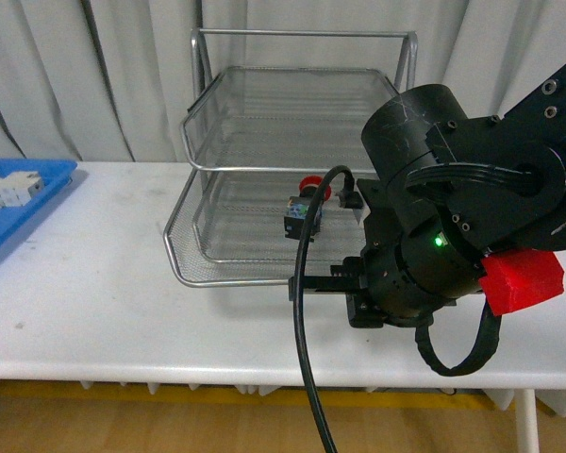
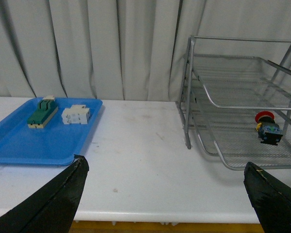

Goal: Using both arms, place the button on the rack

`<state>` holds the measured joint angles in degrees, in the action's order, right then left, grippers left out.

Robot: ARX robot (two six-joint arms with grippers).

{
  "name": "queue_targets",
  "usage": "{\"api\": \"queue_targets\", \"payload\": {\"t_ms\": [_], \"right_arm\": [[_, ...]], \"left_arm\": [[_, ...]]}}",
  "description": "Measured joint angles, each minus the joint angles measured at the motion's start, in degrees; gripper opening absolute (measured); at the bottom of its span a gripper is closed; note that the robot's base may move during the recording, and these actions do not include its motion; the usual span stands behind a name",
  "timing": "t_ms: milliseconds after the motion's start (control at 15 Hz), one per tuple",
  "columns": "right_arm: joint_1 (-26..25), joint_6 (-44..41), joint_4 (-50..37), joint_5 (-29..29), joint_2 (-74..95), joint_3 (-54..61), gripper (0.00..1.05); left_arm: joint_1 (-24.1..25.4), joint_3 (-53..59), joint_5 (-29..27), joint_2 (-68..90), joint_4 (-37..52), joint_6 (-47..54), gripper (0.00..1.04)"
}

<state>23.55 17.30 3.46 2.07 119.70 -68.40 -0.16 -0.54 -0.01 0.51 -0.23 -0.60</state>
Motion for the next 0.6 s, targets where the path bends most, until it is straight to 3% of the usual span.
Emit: {"api": "queue_targets", "payload": {"t_ms": [600], "right_arm": [[-0.1,-1.0,-0.3,-0.8,0.2,-0.3,0.02]], "left_arm": [[0.0,0.0,0.0,0.0,0.0,0.0,0.98]]}}
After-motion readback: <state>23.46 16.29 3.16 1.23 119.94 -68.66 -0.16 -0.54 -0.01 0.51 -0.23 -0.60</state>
